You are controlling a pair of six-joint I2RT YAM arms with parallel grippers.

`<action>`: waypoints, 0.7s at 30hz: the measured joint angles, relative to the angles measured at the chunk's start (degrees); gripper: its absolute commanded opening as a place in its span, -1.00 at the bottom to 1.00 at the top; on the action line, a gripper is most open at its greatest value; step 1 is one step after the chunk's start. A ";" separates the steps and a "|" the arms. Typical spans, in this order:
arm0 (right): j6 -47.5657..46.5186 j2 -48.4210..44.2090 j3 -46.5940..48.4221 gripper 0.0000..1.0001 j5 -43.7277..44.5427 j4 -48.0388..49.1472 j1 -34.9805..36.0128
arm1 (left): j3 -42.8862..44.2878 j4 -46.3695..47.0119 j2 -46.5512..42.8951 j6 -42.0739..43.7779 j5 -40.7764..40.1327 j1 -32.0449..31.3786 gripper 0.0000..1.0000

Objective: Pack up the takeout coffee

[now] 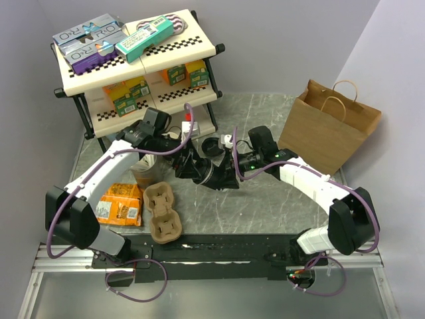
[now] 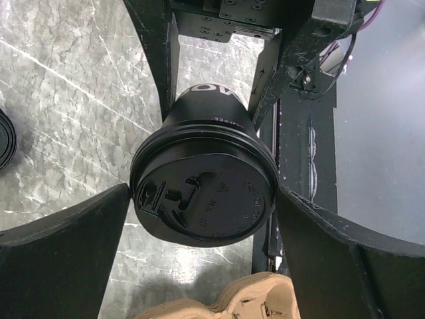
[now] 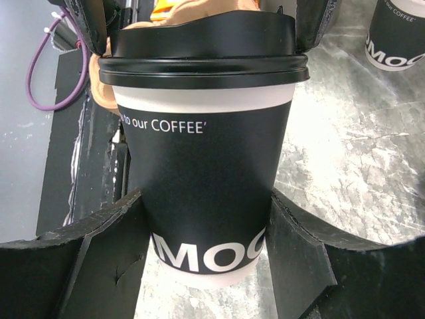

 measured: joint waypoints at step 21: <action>0.46 0.00 0.00 1.00 4.00 0.15 -0.66 | 4.04 -1.99 3.98 4.11 -3.39 -0.66 0.47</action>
